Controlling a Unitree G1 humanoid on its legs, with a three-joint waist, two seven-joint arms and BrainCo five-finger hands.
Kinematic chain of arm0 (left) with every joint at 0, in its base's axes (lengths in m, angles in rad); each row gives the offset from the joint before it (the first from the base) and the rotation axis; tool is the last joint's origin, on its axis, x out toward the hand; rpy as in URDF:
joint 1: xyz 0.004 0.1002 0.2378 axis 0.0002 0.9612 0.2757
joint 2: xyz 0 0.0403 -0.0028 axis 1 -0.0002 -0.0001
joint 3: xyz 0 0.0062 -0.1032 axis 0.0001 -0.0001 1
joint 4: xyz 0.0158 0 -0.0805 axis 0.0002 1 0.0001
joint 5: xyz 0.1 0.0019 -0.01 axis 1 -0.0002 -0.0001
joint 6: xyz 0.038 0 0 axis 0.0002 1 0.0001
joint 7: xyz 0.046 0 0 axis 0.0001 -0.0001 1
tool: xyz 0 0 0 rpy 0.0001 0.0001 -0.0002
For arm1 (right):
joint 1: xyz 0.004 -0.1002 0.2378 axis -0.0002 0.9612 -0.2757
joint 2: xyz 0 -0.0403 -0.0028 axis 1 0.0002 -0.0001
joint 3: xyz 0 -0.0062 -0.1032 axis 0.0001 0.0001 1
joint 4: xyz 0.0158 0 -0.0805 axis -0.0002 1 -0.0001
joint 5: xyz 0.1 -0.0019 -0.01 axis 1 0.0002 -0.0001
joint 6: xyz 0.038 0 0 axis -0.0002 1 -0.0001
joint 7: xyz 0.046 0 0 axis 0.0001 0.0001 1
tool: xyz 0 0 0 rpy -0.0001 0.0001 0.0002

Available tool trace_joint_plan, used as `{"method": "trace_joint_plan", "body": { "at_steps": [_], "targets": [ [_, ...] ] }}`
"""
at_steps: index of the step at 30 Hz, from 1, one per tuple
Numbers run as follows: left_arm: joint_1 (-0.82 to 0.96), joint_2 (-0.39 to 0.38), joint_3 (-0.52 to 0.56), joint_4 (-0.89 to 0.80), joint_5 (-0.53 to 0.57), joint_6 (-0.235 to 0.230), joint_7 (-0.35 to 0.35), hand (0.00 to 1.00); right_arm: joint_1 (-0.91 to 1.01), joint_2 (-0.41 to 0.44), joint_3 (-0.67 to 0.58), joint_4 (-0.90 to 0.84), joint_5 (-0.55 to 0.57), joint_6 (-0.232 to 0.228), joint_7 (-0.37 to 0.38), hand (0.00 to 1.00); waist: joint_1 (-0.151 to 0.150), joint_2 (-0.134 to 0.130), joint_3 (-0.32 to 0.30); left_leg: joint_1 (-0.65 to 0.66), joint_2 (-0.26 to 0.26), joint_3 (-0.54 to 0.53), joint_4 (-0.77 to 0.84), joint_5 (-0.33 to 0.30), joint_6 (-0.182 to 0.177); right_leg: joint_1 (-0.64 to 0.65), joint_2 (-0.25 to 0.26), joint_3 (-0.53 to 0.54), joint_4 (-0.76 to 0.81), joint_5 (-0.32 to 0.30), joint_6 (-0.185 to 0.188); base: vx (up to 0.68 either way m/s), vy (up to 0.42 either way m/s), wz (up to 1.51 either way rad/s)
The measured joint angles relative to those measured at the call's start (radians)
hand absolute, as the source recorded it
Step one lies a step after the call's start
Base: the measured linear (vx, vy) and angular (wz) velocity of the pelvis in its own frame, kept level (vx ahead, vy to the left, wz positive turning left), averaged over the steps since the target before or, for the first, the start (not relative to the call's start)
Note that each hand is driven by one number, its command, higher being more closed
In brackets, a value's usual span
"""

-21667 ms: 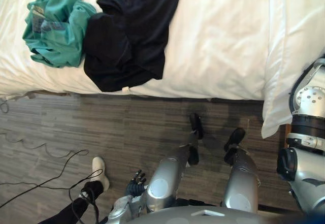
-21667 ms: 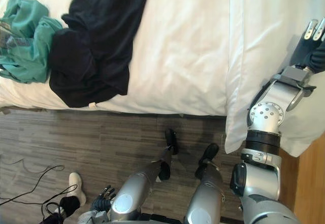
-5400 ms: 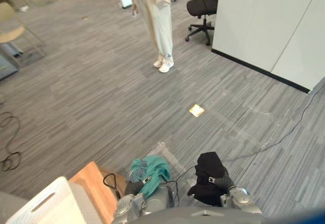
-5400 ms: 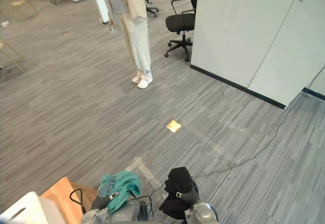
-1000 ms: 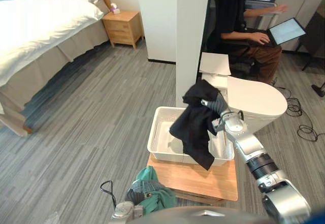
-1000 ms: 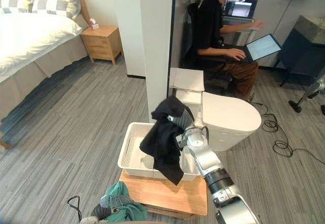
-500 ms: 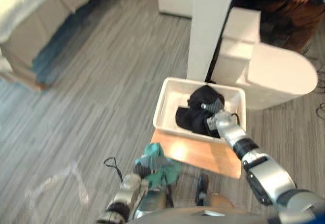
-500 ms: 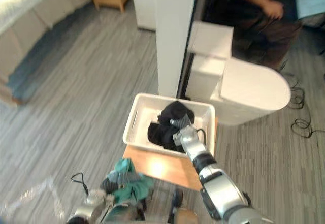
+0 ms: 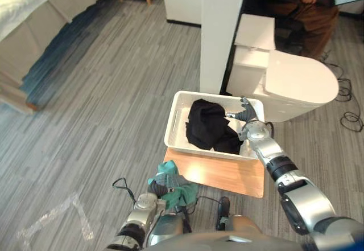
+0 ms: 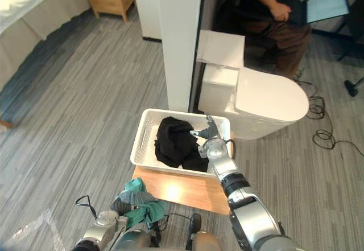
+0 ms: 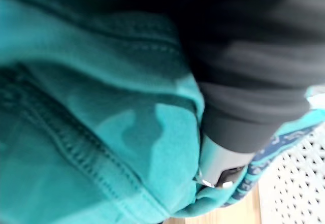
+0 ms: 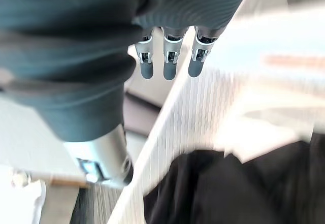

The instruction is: Tidy the bed and pick cloth on bed and put in laundry

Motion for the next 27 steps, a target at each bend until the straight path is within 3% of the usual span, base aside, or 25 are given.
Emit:
{"method": "trace_joint_plan", "body": {
  "at_steps": [5,11,17,22,24,27],
  "targets": [
    [0.043,0.0,0.0,0.026,-0.001,0.0,-0.001,1.0,0.137,-0.05,-0.085,-0.097,-0.001,0.015,-0.004,0.0,-0.014,0.005,-0.048,0.027,0.005,0.041,0.0,-0.014,0.011,0.014,0.009,0.046,-0.015,0.006,0.006,-0.04,0.008,-0.22],
    [0.067,0.001,0.003,0.046,-0.023,-0.002,0.0,1.0,0.281,-0.076,-0.211,-0.104,0.051,0.012,-0.043,0.0,-0.028,0.009,-0.063,0.042,0.002,0.063,0.0,-0.027,0.011,0.013,0.007,0.072,-0.021,0.009,0.006,-0.02,0.018,-0.16],
    [0.097,-0.007,0.05,0.06,-0.104,-0.006,0.004,1.0,0.423,-0.046,-0.363,0.046,0.206,-0.05,-0.027,0.0,-0.04,0.011,-0.08,0.077,-0.003,0.076,0.0,-0.038,0.017,0.045,0.001,0.076,-0.019,0.012,0.016,0.06,0.018,-0.07],
    [0.112,-0.033,0.175,0.062,-0.423,-0.006,0.059,1.0,0.527,0.081,-0.488,0.229,0.249,-0.127,0.085,0.0,-0.038,0.008,-0.094,0.097,-0.007,0.033,-0.001,-0.042,0.017,0.089,-0.007,0.017,-0.015,-0.011,0.015,0.05,0.002,0.26],
    [0.114,-0.048,0.237,0.062,-0.505,-0.015,0.084,1.0,0.545,0.113,-0.529,0.282,0.237,-0.131,0.119,0.0,-0.033,0.009,-0.1,0.095,-0.013,0.002,-0.001,-0.043,0.017,0.101,-0.015,-0.017,-0.008,-0.024,0.021,0.04,0.019,0.64],
    [0.118,-0.068,0.342,0.059,-0.614,-0.066,0.128,1.0,0.597,0.173,-0.596,0.333,0.215,-0.127,0.187,0.0,0.013,0.01,-0.114,0.09,-0.028,-0.034,-0.001,-0.063,0.028,0.125,-0.035,-0.089,-0.006,-0.048,0.036,0.05,0.037,0.6]
  ]
}}
